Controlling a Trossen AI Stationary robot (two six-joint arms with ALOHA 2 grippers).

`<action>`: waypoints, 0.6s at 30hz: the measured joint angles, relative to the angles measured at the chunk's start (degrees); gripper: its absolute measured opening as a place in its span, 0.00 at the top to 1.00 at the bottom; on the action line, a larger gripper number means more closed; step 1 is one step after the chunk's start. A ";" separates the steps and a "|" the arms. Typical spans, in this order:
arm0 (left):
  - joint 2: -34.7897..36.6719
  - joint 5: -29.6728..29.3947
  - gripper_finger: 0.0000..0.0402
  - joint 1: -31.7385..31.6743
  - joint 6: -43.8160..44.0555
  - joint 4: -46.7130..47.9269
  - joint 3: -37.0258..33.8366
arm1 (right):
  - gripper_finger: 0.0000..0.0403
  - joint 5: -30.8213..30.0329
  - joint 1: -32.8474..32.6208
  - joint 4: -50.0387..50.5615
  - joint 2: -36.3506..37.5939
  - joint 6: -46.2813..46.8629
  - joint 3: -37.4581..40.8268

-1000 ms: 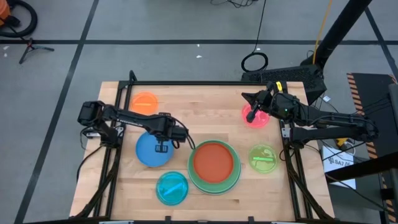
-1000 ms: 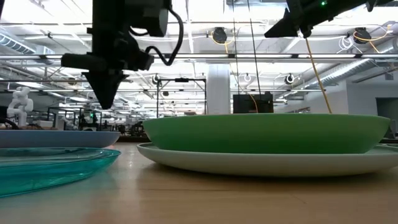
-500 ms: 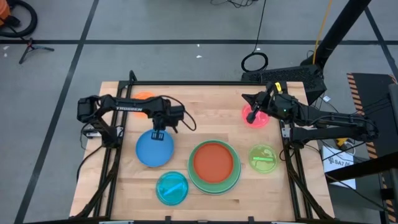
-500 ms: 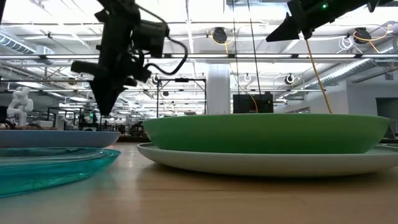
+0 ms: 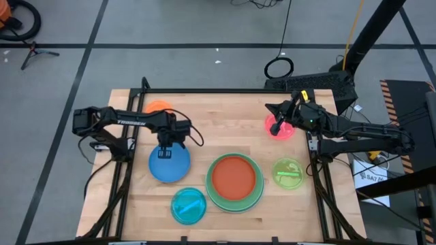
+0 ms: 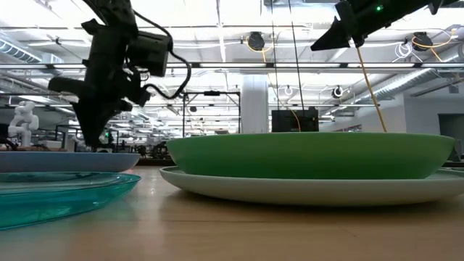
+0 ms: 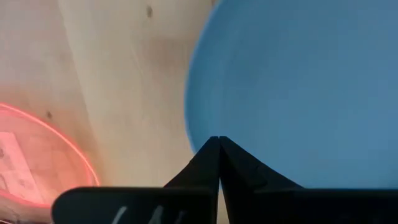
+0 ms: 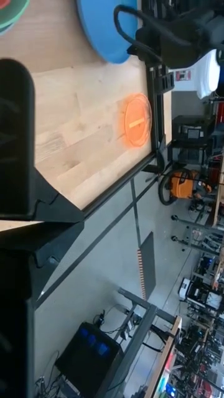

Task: Stack plastic plates
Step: Stack the blue plate on the dark orange plate

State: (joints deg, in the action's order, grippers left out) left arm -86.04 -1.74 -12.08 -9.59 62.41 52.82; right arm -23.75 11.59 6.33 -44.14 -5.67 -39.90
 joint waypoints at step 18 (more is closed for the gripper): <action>0.06 -4.98 0.78 0.18 2.01 -2.85 0.02 | 1.00 -0.07 -0.02 -0.02 0.00 -0.02 0.00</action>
State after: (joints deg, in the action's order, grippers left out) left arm -85.98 -6.72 -11.90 -7.58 59.56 52.84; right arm -23.81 11.57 6.31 -44.14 -5.69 -39.90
